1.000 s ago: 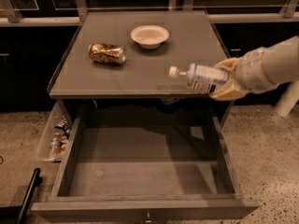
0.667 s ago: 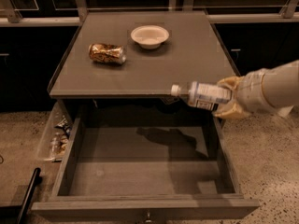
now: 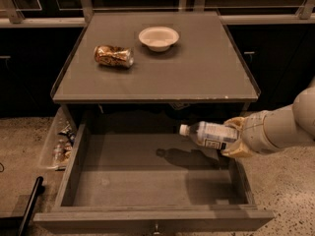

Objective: Place blue plastic bottle into top drawer

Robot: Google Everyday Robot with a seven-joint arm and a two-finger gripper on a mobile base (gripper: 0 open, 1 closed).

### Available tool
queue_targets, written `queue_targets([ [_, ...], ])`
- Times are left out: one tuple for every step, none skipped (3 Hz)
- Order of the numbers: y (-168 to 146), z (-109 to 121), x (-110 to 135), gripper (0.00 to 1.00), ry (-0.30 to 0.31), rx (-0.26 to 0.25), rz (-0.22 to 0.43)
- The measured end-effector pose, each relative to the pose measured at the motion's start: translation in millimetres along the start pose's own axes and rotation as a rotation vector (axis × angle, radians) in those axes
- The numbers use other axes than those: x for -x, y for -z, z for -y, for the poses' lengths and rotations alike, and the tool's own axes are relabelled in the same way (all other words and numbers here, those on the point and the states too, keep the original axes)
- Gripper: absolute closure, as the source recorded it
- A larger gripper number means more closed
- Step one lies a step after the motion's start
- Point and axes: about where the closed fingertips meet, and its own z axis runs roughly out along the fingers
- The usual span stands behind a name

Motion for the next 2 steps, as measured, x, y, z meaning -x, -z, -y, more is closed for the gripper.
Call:
queue_targets([
  [-0.8,-0.8,-0.3,1.00,0.000,0.003,0.000],
  [-7.4,4.5,-0.7,1.00,-0.007,-0.023,0.018],
])
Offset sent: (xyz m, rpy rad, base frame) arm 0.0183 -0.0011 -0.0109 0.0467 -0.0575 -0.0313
